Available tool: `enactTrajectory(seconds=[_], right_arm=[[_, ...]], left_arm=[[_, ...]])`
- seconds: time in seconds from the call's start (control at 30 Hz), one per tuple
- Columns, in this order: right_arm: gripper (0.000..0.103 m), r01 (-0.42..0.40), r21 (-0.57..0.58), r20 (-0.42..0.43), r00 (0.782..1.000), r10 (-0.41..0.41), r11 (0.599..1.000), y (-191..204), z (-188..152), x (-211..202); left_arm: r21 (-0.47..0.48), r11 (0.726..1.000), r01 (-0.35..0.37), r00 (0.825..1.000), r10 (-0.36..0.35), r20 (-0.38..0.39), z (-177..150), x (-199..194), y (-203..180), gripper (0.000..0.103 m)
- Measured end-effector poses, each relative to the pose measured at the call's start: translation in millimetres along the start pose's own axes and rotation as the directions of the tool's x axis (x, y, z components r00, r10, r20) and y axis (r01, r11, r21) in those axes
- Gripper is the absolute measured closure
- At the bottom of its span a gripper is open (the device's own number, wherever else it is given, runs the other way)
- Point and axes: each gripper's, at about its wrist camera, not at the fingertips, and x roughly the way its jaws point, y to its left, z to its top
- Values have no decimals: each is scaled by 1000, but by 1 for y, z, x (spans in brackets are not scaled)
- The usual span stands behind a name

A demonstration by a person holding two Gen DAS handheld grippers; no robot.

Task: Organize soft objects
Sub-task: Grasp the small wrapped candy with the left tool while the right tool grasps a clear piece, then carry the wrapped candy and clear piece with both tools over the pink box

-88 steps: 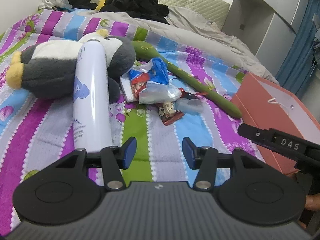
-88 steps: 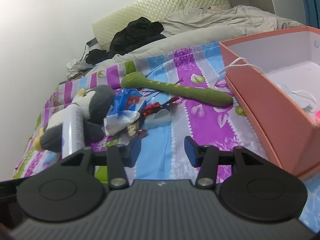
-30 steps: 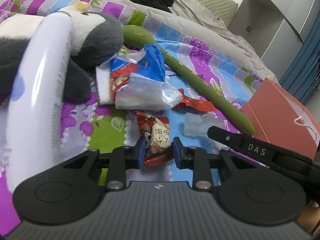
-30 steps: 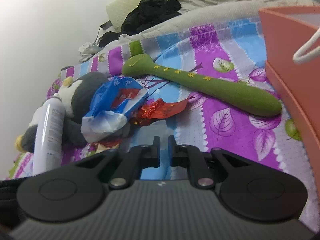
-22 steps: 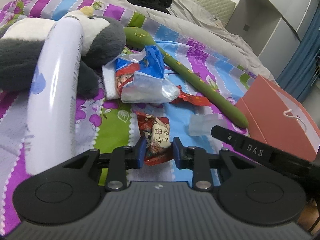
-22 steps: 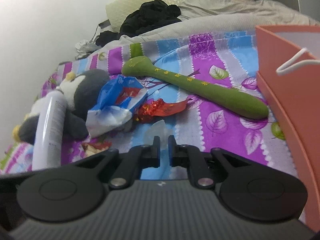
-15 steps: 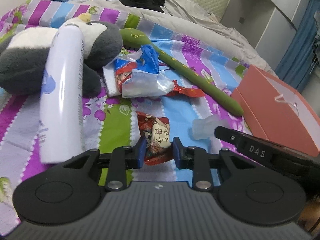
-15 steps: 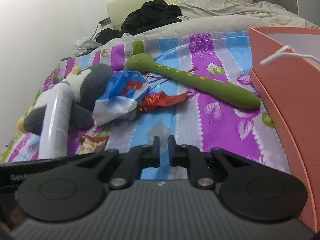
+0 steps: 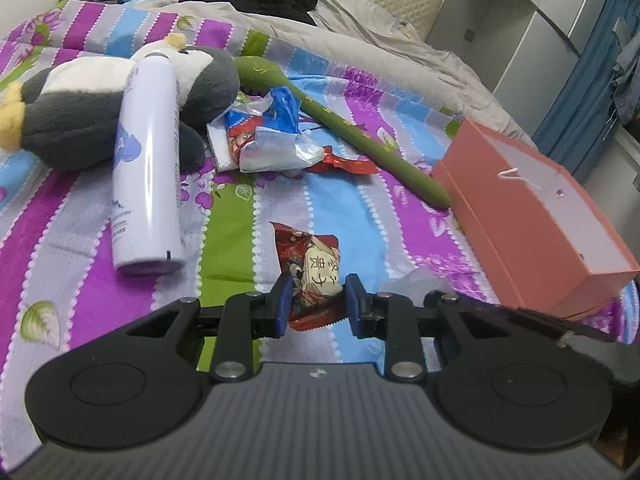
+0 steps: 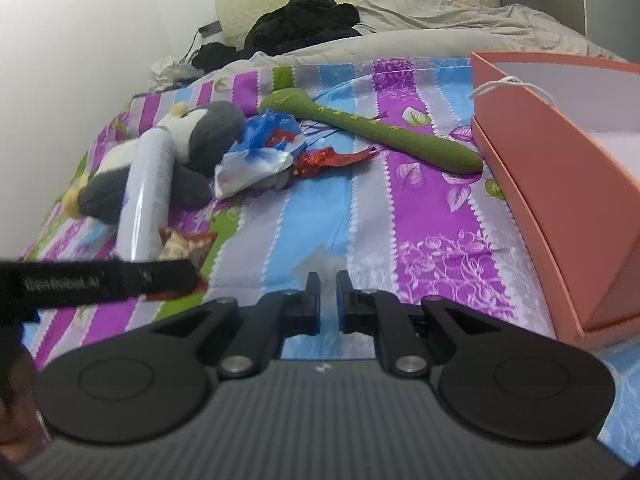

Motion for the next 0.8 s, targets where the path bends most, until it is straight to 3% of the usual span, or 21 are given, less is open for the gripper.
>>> enactTrajectory(seconds=[0.43,0.8], right_arm=[[92,14,-52,-6,1000,-15,999,19,14,-56],[92,55,-59,58,997,-52,997,6,71,-107]], left_arm=[[4,1000,14,1000,-14,-5,9,-58,-30,70],[59,997,59,998,-61,35,62,-85,-92,70]])
